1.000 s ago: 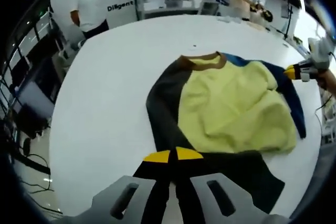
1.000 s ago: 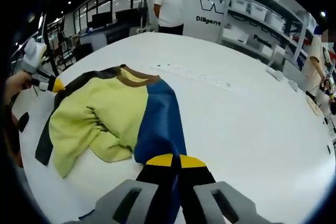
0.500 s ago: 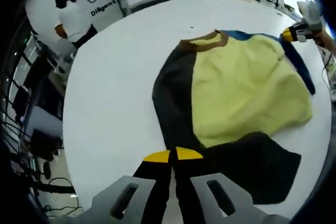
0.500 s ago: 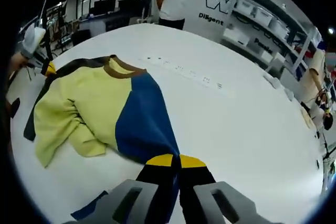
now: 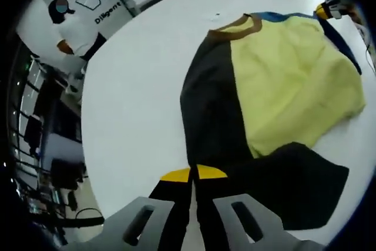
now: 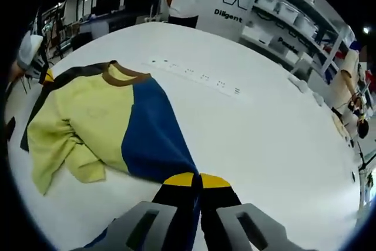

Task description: Fold the garment on the visible template until the final outline fits inside the template.

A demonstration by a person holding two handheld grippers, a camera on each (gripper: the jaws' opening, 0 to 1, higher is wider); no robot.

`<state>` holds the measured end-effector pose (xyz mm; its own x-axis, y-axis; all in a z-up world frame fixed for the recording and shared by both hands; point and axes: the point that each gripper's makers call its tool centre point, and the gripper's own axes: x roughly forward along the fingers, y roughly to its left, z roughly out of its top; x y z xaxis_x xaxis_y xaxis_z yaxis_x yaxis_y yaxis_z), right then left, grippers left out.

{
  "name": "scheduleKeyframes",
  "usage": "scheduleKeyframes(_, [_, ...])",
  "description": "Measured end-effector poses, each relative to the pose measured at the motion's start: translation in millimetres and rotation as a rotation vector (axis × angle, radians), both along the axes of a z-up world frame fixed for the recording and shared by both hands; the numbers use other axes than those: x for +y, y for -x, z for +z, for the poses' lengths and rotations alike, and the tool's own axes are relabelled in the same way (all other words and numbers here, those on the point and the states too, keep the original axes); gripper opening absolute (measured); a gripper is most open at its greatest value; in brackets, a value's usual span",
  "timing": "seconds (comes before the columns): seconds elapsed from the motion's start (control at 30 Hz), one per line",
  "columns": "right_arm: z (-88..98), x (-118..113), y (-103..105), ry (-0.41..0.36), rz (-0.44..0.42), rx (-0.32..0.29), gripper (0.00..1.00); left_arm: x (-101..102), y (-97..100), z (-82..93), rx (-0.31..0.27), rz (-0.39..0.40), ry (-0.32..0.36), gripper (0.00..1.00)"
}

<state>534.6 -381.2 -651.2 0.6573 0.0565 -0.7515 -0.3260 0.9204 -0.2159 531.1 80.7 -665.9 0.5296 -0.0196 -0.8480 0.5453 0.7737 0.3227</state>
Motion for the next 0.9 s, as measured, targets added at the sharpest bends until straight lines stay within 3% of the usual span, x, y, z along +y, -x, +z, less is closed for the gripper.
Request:
scheduleKeyframes(0.3, [-6.6,-7,-4,0.027,0.005,0.013,0.00,8,-6.1,-0.3,-0.011,0.000,-0.028,0.01])
scheduleKeyframes(0.5, [-11.8,-9,-7,0.032,0.015,0.021,0.00,11,-10.7,0.1,-0.024,0.040,-0.009,0.01])
scheduleKeyframes(0.57, [-12.8,-8,-5,0.034,0.015,0.027,0.00,10,-11.0,1.5,-0.035,0.084,0.006,0.01])
scheduleKeyframes(0.6, [-13.3,-8,-5,0.030,0.009,0.027,0.00,7,-10.4,3.5,-0.044,0.129,0.044,0.01])
scheduleKeyframes(0.77, [-10.9,-8,-4,-0.014,-0.031,0.025,0.00,2,-9.0,8.9,-0.055,0.099,0.072,0.03])
scheduleKeyframes(0.9, [-1.1,-9,-2,-0.038,-0.042,-0.001,0.06,4,-5.3,13.4,-0.057,0.151,0.128,0.12])
